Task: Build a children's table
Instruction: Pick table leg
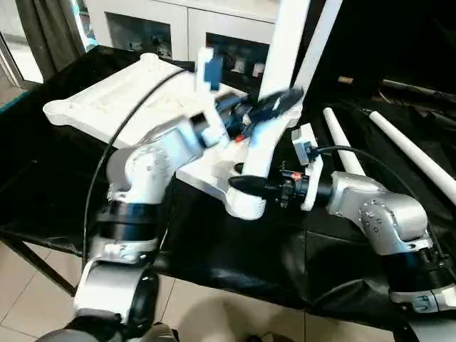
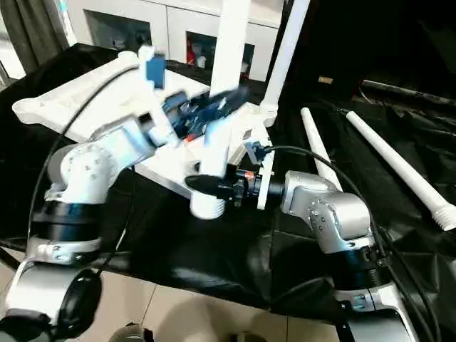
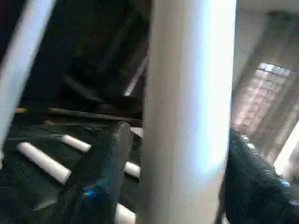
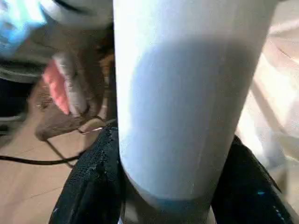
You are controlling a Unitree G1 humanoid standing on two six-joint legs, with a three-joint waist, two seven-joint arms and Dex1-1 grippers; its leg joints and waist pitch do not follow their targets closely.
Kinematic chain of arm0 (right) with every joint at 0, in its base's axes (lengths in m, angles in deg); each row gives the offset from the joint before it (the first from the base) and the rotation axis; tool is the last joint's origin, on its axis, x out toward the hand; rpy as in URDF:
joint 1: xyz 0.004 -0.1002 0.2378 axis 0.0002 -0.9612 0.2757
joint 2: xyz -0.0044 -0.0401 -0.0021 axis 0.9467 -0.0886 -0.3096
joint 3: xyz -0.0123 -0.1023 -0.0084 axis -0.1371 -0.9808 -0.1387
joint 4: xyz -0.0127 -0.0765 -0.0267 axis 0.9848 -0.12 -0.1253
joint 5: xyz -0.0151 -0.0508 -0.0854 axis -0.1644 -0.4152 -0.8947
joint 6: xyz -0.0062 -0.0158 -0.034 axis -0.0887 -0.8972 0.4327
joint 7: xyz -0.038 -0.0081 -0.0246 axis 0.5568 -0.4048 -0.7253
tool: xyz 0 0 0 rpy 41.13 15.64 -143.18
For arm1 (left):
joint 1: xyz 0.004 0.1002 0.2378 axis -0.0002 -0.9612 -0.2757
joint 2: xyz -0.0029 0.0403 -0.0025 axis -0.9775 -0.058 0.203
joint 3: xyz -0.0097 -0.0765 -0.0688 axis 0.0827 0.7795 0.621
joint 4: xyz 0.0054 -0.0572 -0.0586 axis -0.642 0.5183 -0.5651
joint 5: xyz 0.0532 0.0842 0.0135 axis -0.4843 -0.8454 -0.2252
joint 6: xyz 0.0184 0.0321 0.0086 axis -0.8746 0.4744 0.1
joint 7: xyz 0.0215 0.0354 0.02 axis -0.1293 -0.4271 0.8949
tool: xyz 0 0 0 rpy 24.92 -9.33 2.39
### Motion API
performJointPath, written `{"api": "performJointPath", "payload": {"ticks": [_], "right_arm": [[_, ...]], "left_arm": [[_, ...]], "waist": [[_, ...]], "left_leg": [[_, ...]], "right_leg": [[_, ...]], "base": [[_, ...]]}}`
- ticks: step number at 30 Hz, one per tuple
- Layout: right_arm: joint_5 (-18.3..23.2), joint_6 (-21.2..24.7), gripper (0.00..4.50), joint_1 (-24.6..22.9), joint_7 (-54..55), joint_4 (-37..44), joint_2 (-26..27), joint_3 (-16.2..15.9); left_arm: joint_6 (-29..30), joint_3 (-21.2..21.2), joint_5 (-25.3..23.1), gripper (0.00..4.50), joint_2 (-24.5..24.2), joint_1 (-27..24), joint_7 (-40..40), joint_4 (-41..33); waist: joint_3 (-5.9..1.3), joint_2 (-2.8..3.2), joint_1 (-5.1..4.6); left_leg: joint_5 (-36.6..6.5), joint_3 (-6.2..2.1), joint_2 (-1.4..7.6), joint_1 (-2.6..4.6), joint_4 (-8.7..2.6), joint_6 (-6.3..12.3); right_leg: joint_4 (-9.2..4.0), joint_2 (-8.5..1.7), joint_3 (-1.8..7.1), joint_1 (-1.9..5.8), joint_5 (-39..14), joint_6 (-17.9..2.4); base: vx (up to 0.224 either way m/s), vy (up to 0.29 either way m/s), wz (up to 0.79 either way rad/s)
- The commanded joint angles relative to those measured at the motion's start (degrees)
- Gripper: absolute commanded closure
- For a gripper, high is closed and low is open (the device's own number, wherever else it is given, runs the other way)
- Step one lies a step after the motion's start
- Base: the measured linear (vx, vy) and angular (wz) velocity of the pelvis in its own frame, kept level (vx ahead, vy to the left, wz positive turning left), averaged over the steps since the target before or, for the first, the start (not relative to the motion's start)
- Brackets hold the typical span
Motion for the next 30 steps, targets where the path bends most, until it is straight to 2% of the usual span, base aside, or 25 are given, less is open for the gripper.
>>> {"api": "performJointPath", "payload": {"ticks": [1, 2, 5, 7, 8, 12, 14, 17, 20, 26, 30], "right_arm": [[-0.96, -2.16, 2.57, 1.05, 0.35, 0.69, 0.11, 0.43], [-1.05, -2.23, 2.57, 1.07, 0.35, 0.68, 0.13, 0.35], [-1.76, -2.64, 2.57, 1.13, 0.49, 0.71, 0.35, 0.11], [-2.22, -3.95, 2.57, 1.17, 0.5, 0.68, 0.5, -0.02], [-1.58, -4.1, 2.01, 1.3, 0.13, 0.54, 0.83, 0.38], [0.36, -2.49, 1.87, 1.74, -0.77, 0.48, 1.06, 1.28], [0.22, -2.19, 1.46, 1.86, -0.91, 0.53, 1.01, 1.34], [-1.31, -2.22, 1.43, 2.21, -1.49, 0.26, -0.27, 0.3], [-1.13, -1.61, 1.43, 2.59, -2.4, -0.03, -1.08, 0.12], [0.82, 5.03, 1.43, 4.49, -2.59, -2.02, -2.38, 0.59], [0.59, 5.35, 1.43, 4.68, -2.83, -2.35, -2.48, 0.15]], "left_arm": [[-1.67, 2.04, -1.69, 2.0, 0.4, 1.71, 4.71, 1.44], [-1.78, 1.99, -1.69, 2.37, 0.38, 1.72, 4.63, 1.37], [-1.23, 1.78, -1.3, 2.43, 0.4, 1.38, 4.49, 0.28], [-0.61, 1.6, -0.81, 2.66, 0.43, 1.11, 4.36, -0.45], [-0.27, 1.48, -0.42, 2.66, 0.47, 0.96, 4.23, -0.87], [0.46, 0.88, 0.19, 2.72, 0.32, 0.75, 3.68, -1.62], [0.61, 0.53, 0.31, 2.74, 0.15, 0.74, 3.36, -1.79], [2.14, -1.04, 0.32, 2.74, -0.89, 0.74, 1.44, -2.16], [2.7, -2.31, -0.12, 2.74, -1.58, 0.67, 0.45, -2.39], [3.55, -4.24, -0.05, 2.74, -2.29, 0.51, -1.93, -3.17], [3.57, -4.29, 0.01, 2.74, -2.27, 0.64, -1.97, -2.95]], "waist": [[-4.59, -0.32, 0.19], [-4.54, -0.34, 0.19], [-4.56, -0.27, 0.11], [-4.59, -0.23, 0.1], [-4.58, -0.29, 0.06], [-4.48, -0.28, -0.02], [-4.46, -0.25, 0.01], [-4.45, -0.35, 0.08], [-4.46, -0.28, 0.15], [-4.57, -0.32, 0.09], [-4.52, -0.44, 0.07]], "left_leg": [[-9.52, 0.12, 0.6, 0.89, -3.78, -0.74], [-9.29, 0.12, 0.53, 0.88, -3.78, -0.5], [-8.66, 0.13, 0.58, 0.87, -3.78, -0.09], [-8.64, 0.19, 0.61, 0.97, -3.72, 0.09], [-8.56, 0.2, 0.61, 0.9, -3.71, 0.17], [-9.45, 0.22, 0.62, 0.94, -3.74, 0.44], [-9.48, 0.24, 0.63, 0.99, -3.77, 0.31], [-9.92, 0.24, 0.65, 1.04, -3.8, 0.0], [-9.67, 0.23, 0.66, 1.03, -3.8, -0.16], [-8.54, 0.28, 0.62, 1.01, -3.69, 0.19], [-8.81, 0.29, 0.62, 0.97, -3.69, -0.06]], "right_leg": [[-3.83, -1.74, 1.29, 2.96, -11.58, -9.79], [-3.8, -1.68, 1.27, 2.94, -11.52, -9.75], [-3.68, -1.67, 1.26, 2.94, -10.86, -10.15], [-3.65, -1.69, 1.29, 2.89, -10.27, -10.52], [-3.6, -1.68, 1.28, 2.91, -9.89, -10.74], [-3.67, -1.68, 1.27, 2.87, -10.94, -10.84], [-3.76, -1.65, 1.29, 2.81, -11.52, -10.58], [-3.83, -1.68, 1.28, 2.76, -12.56, -10.13], [-3.76, -1.67, 1.3, 2.79, -12.44, -9.93], [-3.55, -1.7, 1.29, 2.89, -10.5, -11.13], [-3.62, -1.74, 1.3, 2.92, -11.2, -10.84]], "base": [[0.0, 0.0, 0.0], [0.0, 0.0, 0.0], [0.0, 0.0, 0.0], [0.0, 0.0, 0.0], [0.0, 0.0, 0.0], [0.0, 0.0, 0.0], [0.0, 0.0, 0.0], [0.0, 0.0, 0.0], [0.0, 0.0, 0.0], [0.0, 0.0, 0.0], [0.0, 0.0, 0.0]]}}
